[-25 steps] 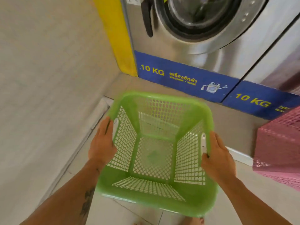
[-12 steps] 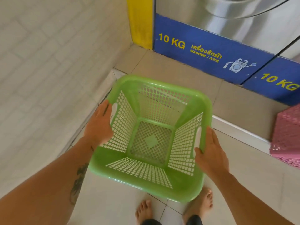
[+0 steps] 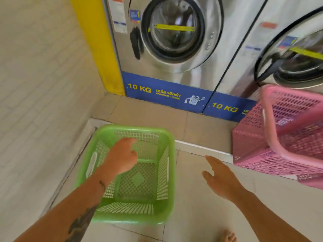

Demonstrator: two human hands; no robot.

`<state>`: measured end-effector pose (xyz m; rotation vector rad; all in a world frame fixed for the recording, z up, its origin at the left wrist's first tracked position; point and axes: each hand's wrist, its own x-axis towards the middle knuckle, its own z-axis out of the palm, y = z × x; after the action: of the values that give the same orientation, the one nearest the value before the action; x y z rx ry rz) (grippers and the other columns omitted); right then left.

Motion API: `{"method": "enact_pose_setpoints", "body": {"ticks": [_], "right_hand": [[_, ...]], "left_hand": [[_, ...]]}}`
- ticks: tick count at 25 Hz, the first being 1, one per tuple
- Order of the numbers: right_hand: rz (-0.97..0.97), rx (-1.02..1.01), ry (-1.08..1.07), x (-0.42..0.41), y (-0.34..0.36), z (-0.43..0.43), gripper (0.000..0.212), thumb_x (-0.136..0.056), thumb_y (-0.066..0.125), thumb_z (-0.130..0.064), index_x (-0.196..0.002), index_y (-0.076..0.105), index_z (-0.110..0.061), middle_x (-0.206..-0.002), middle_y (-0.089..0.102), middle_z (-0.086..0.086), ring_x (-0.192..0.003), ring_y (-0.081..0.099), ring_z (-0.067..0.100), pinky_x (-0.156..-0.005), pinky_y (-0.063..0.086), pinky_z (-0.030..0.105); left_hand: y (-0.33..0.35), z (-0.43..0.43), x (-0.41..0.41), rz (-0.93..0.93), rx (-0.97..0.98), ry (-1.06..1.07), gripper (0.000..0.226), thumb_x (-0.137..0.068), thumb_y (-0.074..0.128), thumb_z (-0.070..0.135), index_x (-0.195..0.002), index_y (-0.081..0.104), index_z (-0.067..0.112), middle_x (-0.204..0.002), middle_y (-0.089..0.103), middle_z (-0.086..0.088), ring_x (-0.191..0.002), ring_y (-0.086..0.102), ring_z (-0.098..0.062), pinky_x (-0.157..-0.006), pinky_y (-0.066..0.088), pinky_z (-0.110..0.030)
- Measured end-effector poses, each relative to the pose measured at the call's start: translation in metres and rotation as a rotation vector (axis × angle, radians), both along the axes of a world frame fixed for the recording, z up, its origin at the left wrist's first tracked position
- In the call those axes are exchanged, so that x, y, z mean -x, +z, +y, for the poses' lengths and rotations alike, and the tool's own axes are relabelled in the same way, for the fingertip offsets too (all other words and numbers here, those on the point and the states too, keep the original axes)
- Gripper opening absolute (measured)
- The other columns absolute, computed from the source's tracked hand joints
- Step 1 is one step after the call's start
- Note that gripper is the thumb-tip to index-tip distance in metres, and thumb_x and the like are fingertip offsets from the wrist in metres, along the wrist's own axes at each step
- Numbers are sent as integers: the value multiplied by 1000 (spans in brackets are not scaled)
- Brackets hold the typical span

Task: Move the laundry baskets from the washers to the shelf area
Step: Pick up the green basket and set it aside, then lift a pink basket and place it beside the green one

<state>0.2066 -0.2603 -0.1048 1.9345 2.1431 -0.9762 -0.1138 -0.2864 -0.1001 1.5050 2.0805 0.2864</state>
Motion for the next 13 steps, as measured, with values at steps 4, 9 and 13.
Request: {"method": "enact_pose_setpoints", "body": {"ticks": [4,9,13], "right_hand": [[68,-25,-188,-93,38,17,54,-95,53,-33,-146,38,-24,-152,40,0,-136,42,20,-114,32,38],[143,-97,-243,-222,76,41,44,-95,54,-26,-139,46,-25,-133,50,-6,-120,52,19,-101,40,33],[202,-166,-221,-327,95,78,50,-95,55,-24,-143,43,-20,-148,44,0,-131,45,18,-109,35,34]], "left_hand": [[47,57,-88,-48,-64,-117,44,-87,54,15,-131,57,15,-135,59,-7,-119,58,-23,-104,43,-32],[74,109,-244,-129,-58,-114,37,-75,48,19,-105,68,21,-110,72,-2,-106,65,-24,-94,51,-37],[92,148,-371,-112,-33,-172,39,-84,49,13,-119,65,22,-116,70,2,-109,64,-23,-92,50,-32]]}}
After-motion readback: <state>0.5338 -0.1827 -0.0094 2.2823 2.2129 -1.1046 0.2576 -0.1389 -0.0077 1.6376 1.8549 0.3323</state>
